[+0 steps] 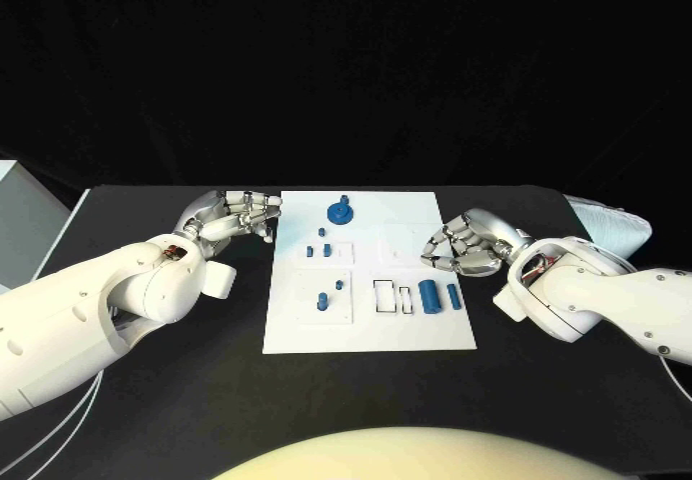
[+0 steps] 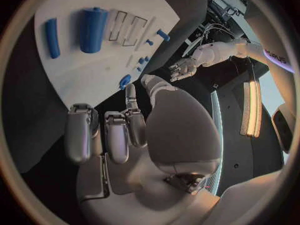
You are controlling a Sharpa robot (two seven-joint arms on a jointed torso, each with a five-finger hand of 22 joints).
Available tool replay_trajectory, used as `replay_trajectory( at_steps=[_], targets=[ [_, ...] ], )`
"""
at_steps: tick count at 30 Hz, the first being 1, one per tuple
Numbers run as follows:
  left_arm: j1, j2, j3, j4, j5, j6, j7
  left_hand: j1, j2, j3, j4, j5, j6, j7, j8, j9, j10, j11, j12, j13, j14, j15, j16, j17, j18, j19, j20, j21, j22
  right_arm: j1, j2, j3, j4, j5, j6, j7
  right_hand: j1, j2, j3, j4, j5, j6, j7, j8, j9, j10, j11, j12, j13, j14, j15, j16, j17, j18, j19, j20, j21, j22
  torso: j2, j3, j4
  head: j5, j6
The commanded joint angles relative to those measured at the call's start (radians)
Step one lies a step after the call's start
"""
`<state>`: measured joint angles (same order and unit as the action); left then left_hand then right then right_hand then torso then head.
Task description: Assemble the parts on the task board
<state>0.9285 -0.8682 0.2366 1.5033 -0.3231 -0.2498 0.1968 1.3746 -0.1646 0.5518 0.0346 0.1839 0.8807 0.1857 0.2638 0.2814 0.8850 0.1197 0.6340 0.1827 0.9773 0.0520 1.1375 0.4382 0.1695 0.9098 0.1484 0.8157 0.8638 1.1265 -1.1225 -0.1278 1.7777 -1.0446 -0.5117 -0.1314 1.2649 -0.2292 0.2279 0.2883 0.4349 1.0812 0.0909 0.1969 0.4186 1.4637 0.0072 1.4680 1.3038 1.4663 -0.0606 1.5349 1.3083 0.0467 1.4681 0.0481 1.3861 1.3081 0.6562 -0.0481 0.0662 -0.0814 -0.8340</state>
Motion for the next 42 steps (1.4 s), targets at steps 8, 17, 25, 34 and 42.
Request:
replay_trajectory(
  at_steps=[8, 17, 25, 34, 42],
  targets=[
    [-0.009, -0.004, 0.001, 0.016, 0.058, 0.025, 0.032, -0.044, -0.001, -0.029, 0.041, 0.0, -0.01, -0.002, 0.0, -0.005, -0.012, 0.0, 0.021, 0.007, 0.006, 0.002, 0.002, -0.001, 0.014, 0.013, 0.004, -0.03, -0.02, -0.019, -0.023, -0.005, 0.049, -0.281, 0.137, -0.306, -0.045, 0.061, -0.268, 0.006, -0.114, -0.017, -0.003, 0.018, 0.053, 0.097, 0.003, 0.087, 0.251, 0.1, 0.004, 0.03, 0.24, -0.037, 0.092, -0.002, 0.137, 0.246, -0.003, -0.0013, -0.0024, -0.01, 0.004],
    [-0.011, -0.007, 0.001, 0.019, 0.064, 0.032, 0.035, -0.055, -0.009, -0.046, 0.061, 0.0, -0.012, -0.003, 0.002, -0.006, -0.02, 0.0, 0.029, 0.009, 0.005, 0.003, 0.006, -0.001, 0.014, 0.019, 0.006, -0.044, -0.032, -0.036, -0.021, -0.006, 0.067, -0.376, 0.126, -0.417, -0.077, 0.077, -0.353, 0.009, -0.141, -0.01, -0.007, 0.029, 0.07, 0.107, 0.0, 0.103, 0.267, 0.103, 0.002, 0.034, 0.257, -0.043, 0.099, -0.003, 0.166, 0.257, -0.003, -0.0035, -0.0009, -0.013, -0.001],
    [-0.011, -0.008, 0.001, 0.018, 0.065, 0.036, 0.036, -0.056, -0.01, -0.048, 0.064, 0.0, -0.012, -0.004, 0.003, -0.006, -0.022, 0.0, 0.03, 0.009, 0.005, 0.003, 0.007, 0.0, 0.014, 0.02, 0.006, -0.046, -0.034, -0.052, 0.003, -0.007, 0.064, -0.402, 0.125, -0.454, -0.102, 0.078, -0.368, 0.01, -0.143, -0.008, -0.008, 0.033, 0.075, 0.107, -0.001, 0.103, 0.267, 0.104, 0.001, 0.035, 0.259, -0.044, 0.1, -0.004, 0.17, 0.258, -0.002, -0.0024, -0.0012, -0.011, -0.001],
    [-0.011, -0.009, 0.001, 0.018, 0.065, 0.041, 0.035, -0.058, -0.01, -0.053, 0.072, 0.0, -0.012, -0.003, 0.004, -0.007, -0.028, 0.001, 0.031, 0.008, 0.005, 0.003, 0.008, 0.0, 0.014, 0.023, 0.007, -0.051, -0.038, -0.079, 0.058, -0.007, 0.032, -0.414, 0.126, -0.47, -0.13, 0.088, -0.369, 0.01, -0.12, -0.009, -0.009, 0.035, 0.08, 0.107, -0.002, 0.103, 0.267, 0.104, 0.0, 0.035, 0.259, -0.045, 0.1, -0.004, 0.174, 0.259, -0.001, -0.0008, -0.0002, -0.005, -0.003],
    [-0.012, -0.012, 0.001, 0.02, 0.065, 0.045, 0.037, -0.06, -0.012, -0.057, 0.077, 0.001, -0.014, -0.003, 0.004, -0.007, -0.031, 0.002, 0.031, 0.008, 0.004, 0.004, 0.009, 0.0, 0.014, 0.024, 0.007, -0.054, -0.041, -0.091, 0.091, -0.007, 0.006, -0.45, 0.116, -0.486, -0.139, 0.09, -0.368, 0.009, -0.102, -0.01, -0.009, 0.037, 0.083, 0.107, -0.002, 0.103, 0.267, 0.104, 0.0, 0.035, 0.261, -0.045, 0.101, -0.005, 0.177, 0.26, -0.001, -0.0007, -0.001, -0.003, -0.002]
  ],
)
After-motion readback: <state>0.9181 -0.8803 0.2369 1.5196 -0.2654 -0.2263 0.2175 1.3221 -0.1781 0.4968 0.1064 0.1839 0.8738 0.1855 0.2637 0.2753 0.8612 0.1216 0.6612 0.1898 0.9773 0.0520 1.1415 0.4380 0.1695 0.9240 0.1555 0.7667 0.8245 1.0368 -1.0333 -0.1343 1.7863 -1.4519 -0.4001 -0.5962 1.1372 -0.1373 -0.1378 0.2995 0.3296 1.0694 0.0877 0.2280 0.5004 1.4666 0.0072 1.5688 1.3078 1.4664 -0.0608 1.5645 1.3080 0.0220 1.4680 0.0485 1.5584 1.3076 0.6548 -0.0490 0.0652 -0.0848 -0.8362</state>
